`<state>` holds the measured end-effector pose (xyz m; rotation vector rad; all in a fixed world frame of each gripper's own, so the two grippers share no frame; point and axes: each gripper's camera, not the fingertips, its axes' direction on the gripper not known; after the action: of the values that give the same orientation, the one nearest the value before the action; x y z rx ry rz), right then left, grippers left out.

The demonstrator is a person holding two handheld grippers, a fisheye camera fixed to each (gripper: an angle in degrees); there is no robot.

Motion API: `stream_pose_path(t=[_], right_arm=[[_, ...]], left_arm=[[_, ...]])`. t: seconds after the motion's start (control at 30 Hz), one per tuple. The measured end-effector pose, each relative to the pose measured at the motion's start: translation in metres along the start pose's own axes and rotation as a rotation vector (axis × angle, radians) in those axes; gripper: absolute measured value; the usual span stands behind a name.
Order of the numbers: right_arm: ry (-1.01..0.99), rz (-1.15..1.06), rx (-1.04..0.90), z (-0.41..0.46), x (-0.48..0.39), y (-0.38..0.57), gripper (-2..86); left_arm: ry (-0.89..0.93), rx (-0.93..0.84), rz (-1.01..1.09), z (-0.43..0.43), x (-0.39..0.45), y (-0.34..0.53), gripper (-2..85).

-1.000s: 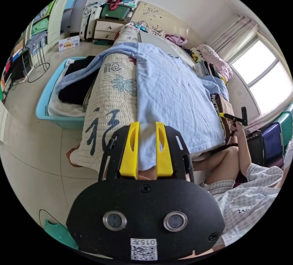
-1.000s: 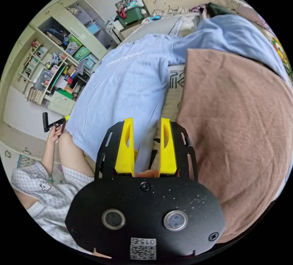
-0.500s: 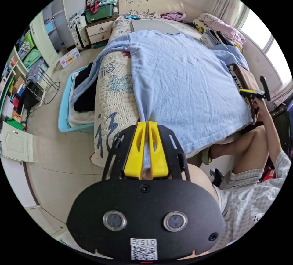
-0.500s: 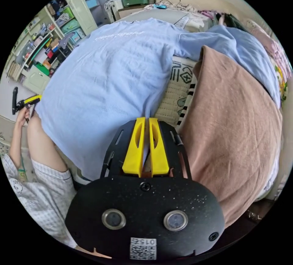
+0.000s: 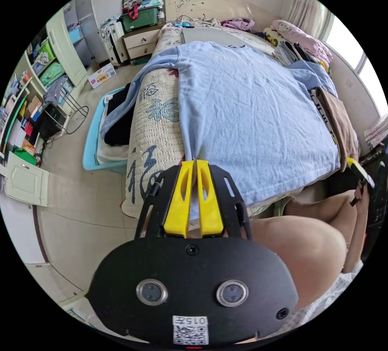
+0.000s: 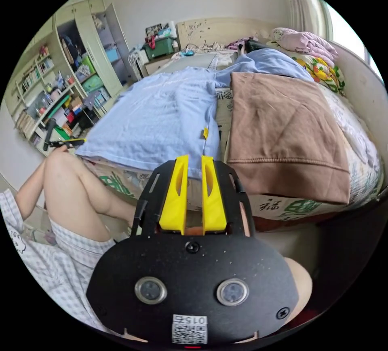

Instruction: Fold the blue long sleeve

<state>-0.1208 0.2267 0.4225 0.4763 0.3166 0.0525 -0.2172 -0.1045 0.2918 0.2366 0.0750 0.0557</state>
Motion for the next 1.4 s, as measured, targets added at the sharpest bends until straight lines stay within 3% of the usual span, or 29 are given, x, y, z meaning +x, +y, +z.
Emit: stream_pose_path(t=[0.17, 0.33, 0.9, 1.2, 1.4], right_arm=[[0.029, 0.057, 0.154, -0.075, -0.006, 0.025, 4.9], [0.093, 0.080, 0.230, -0.139, -0.016, 0.033, 4.1], [0.351, 0.045, 0.553, -0.341, -0.090, 0.015, -0.4], [0.336, 0.052, 0.748, -0.401, -0.100, -0.009, 0.7], [0.239, 0.104, 0.687, -0.392, -0.040, -0.081, 4.6]], left_arm=[[0.099, 0.024, -0.074, 0.001, -0.022, 0.009, 0.6], [0.030, 0.045, -0.020, 0.001, -0.012, 0.015, 0.6], [0.174, 0.116, -0.115, 0.008, -0.045, 0.044, 0.5], [0.156, 0.161, -0.146, 0.014, -0.041, 0.060, 0.6], [0.080, 0.150, -0.085, 0.012, -0.026, 0.067, 0.8]])
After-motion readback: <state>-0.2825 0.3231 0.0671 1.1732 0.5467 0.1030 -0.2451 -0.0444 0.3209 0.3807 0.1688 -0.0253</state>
